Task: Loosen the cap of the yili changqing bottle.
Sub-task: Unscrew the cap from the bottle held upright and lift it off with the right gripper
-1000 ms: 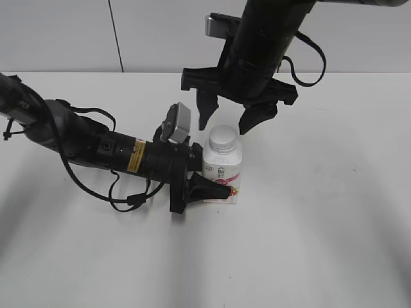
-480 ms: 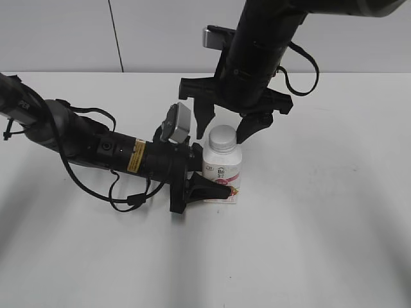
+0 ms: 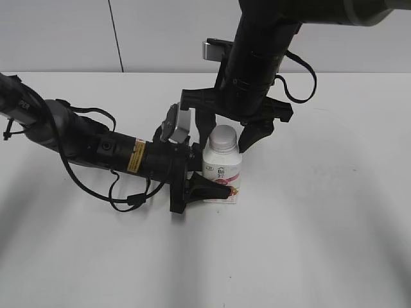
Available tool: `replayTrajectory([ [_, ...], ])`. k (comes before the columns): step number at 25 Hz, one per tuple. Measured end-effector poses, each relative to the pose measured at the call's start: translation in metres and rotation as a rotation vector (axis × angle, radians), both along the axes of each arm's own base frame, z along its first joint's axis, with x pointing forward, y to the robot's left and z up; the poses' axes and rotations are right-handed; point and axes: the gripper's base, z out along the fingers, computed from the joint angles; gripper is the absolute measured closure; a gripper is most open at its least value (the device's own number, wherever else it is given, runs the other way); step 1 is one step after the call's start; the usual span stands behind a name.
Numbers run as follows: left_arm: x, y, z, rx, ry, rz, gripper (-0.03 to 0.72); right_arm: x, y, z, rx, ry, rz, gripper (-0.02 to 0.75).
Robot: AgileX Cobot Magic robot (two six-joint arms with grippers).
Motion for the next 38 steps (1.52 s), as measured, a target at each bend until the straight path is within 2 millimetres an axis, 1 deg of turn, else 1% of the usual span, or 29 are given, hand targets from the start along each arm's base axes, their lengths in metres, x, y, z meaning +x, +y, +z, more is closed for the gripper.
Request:
replayTrajectory([
  [5,0.0,0.0,0.0,0.0,0.0,0.0,0.303,0.0002,0.0001,-0.001,-0.001,0.002,0.0,0.211],
  [11,0.0,0.0,0.0,0.0,0.0,0.0,0.303,0.0001,-0.0005,-0.0012,-0.008,0.002,0.003,0.335],
  [17,0.0,0.0,0.0,0.0,0.0,0.0,0.303,0.0001,-0.0006,-0.0012,-0.011,0.0,0.012,0.335],
  [20,0.0,0.0,0.0,0.0,0.0,0.0,0.303,0.0003,-0.001,-0.0013,-0.018,-0.015,0.061,0.335],
  [29,0.0002,0.0,0.0001,-0.001,0.003,0.003,0.303,0.0012,-0.0014,-0.0014,-0.051,-0.132,0.484,0.337],
  [34,0.0001,0.0,0.0,0.0,0.001,0.002,0.303,0.0015,-0.0017,-0.0014,-0.075,-0.216,0.809,0.339],
  [38,0.0,0.0001,-0.0002,0.002,-0.001,-0.001,0.303,0.0016,-0.0019,-0.0014,-0.092,-0.272,1.035,0.339],
])
